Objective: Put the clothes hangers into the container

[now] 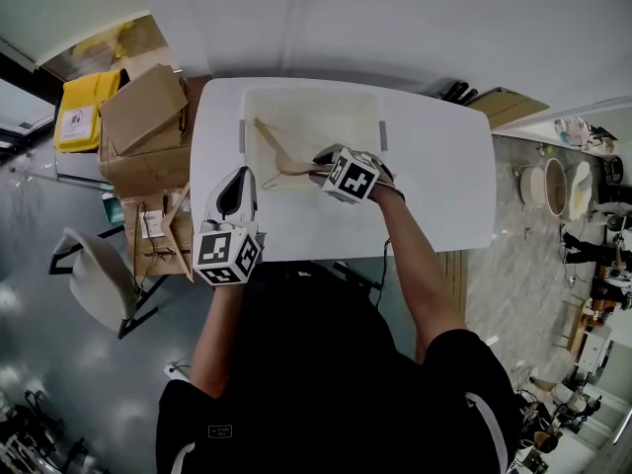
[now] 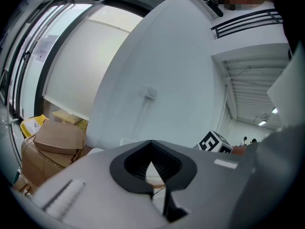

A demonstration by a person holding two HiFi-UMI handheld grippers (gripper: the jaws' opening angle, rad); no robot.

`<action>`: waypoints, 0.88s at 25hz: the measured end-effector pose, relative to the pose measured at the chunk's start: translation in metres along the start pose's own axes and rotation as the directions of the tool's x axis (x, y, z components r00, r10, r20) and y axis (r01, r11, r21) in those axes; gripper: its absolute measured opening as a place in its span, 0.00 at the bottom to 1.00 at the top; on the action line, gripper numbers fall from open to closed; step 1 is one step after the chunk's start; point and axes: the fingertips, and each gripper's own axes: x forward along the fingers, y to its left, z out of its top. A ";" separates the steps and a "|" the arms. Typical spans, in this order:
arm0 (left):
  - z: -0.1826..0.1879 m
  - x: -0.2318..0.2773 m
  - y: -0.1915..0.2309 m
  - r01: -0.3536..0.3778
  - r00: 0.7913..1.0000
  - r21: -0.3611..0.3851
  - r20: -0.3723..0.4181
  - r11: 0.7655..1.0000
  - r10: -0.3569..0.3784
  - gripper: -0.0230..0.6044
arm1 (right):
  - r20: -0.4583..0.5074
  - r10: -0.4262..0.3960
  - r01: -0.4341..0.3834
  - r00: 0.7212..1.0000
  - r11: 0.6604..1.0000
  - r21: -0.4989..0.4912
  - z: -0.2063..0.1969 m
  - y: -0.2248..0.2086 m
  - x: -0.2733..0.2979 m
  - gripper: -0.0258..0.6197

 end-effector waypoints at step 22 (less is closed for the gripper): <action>0.000 -0.002 -0.014 0.035 0.999 0.008 0.010 0.999 -0.035 0.05 | 0.199 -0.142 0.105 0.970 0.977 0.183 0.027 -0.003 -0.047 0.26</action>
